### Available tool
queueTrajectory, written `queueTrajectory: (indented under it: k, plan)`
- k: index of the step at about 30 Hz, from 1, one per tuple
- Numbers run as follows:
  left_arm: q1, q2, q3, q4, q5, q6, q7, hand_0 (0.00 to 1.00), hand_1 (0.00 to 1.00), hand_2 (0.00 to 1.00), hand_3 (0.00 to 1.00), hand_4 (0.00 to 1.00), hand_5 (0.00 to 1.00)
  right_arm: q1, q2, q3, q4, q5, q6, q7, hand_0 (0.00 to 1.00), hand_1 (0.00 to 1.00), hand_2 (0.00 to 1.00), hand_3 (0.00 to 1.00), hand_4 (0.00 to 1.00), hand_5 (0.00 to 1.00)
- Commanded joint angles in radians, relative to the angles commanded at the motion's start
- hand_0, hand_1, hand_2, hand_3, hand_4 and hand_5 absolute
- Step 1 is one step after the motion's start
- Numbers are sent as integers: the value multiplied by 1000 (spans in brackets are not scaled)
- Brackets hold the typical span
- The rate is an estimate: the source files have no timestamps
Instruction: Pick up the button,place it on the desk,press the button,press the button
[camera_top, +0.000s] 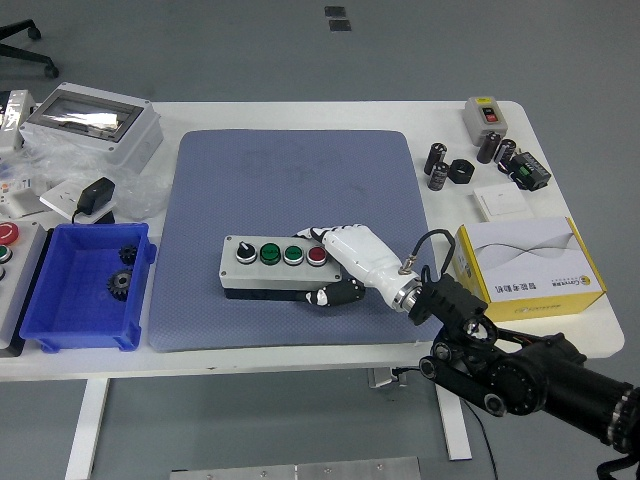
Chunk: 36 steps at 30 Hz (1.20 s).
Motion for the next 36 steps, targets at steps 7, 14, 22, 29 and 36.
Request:
queueTrajectory:
  k: [7, 14, 22, 29, 36]
  plan:
    - [1, 1, -1, 0, 0, -2, -2, 652, 517, 499, 592, 240, 2, -1, -1, 4, 0, -1, 5, -1, 859, 798, 782, 807, 600, 129]
    - [3, 0, -1, 0, -2, -5, -4, 652, 511, 496, 592, 236, 2, -5, -3, 10, 0, 4, 9, -2, 869, 805, 799, 833, 673, 176]
    - [4, 0, -2, 0, -6, -14, -9, 652, 511, 496, 592, 236, 2, -4, -11, 9, 5, 13, 12, -11, 872, 813, 815, 900, 715, 202]
    - [5, 1, -3, 1, -11, -27, -25, 649, 510, 494, 591, 232, 2, -3, -15, 13, 9, 21, 19, -11, 876, 821, 830, 929, 770, 249]
    - [6, 1, -4, -1, -15, -35, -24, 647, 510, 493, 591, 228, 2, -1, -17, 12, 11, 18, 26, -14, 882, 865, 860, 934, 777, 262]
